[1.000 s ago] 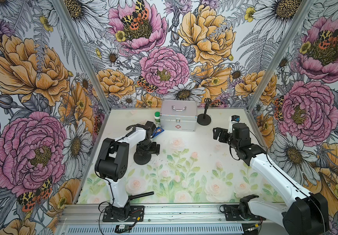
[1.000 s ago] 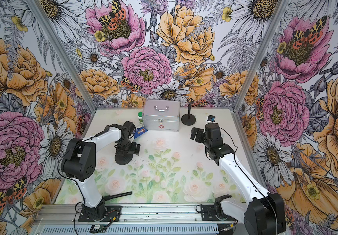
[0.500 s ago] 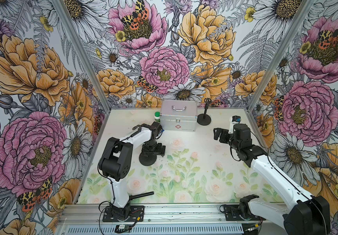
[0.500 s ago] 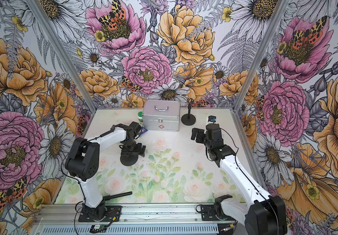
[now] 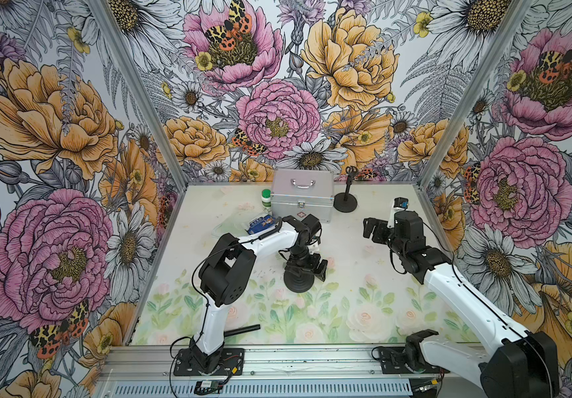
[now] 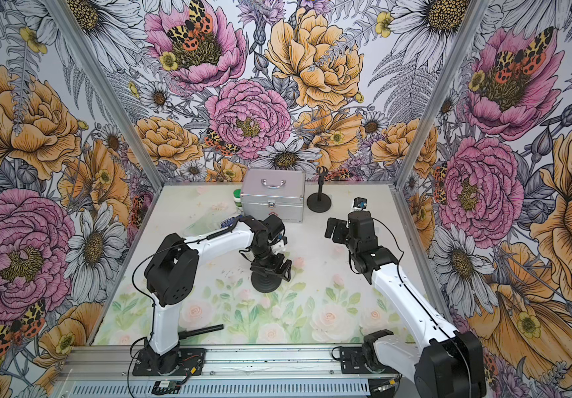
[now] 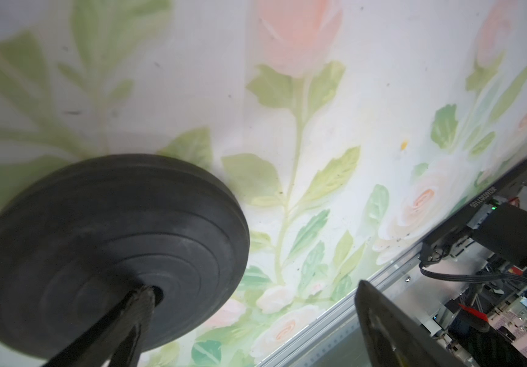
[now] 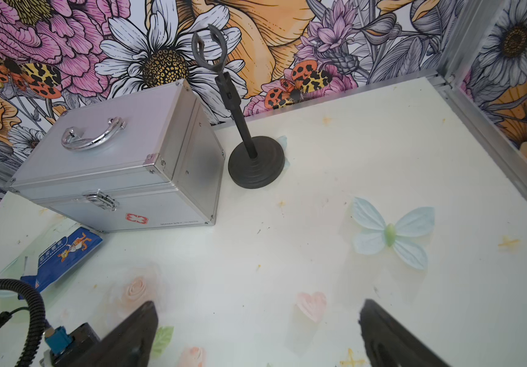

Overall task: Assemble a microphone stand
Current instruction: Move the microphone stand base to the center of the board.

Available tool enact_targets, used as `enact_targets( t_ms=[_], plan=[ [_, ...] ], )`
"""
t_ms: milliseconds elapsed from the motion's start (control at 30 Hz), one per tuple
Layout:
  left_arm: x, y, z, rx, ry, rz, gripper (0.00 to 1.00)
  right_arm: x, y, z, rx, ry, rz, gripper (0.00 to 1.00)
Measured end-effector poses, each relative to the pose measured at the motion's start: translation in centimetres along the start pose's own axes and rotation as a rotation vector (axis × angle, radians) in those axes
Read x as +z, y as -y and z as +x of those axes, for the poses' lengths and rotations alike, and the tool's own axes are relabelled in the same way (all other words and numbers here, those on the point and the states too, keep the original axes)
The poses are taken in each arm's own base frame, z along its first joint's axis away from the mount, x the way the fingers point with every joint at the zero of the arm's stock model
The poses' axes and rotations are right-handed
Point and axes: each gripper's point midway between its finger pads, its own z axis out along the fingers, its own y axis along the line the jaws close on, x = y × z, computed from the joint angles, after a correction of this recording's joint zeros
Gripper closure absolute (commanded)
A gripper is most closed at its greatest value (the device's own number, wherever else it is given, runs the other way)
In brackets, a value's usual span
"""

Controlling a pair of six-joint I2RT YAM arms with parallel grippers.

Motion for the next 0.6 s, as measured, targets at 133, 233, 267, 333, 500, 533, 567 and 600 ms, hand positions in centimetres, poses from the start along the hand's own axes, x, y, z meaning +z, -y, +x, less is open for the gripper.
enact_targets(
  t_ms=[133, 233, 267, 333, 500, 533, 567, 600],
  plan=[
    [0.8, 2.4, 0.5, 0.069, -0.022, 0.031, 0.01, 0.1, 1.0, -0.1, 0.012, 0.003, 0.034, 0.0],
    [1.1, 3.5, 0.7, 0.104, -0.028, 0.049, 0.01, 0.2, 1.3, -0.1, 0.015, 0.001, 0.042, 0.02],
    [1.1, 3.6, 0.8, 0.108, -0.029, 0.05, 0.01, 0.2, 1.4, 0.0, 0.014, -0.003, 0.047, 0.03],
    [0.8, 3.5, 0.5, 0.106, -0.02, 0.053, 0.01, 0.3, 1.5, 0.1, 0.013, -0.007, 0.053, 0.03],
    [-3.4, 0.8, -1.7, 0.062, 0.107, 0.026, 0.01, 0.3, 1.3, 0.3, -0.033, -0.014, 0.046, 0.07],
    [-5.1, -0.1, -2.3, 0.05, 0.156, 0.016, 0.01, 0.3, 0.9, 0.5, -0.057, -0.02, 0.031, 0.07],
    [-7.2, -1.0, -2.9, 0.036, 0.219, 0.002, 0.01, 0.4, 0.2, 0.8, -0.087, -0.029, 0.005, 0.08],
    [-9.1, -1.8, -3.3, 0.022, 0.271, -0.009, 0.01, 0.4, -0.7, 1.2, -0.112, -0.04, -0.026, 0.09]
  ],
)
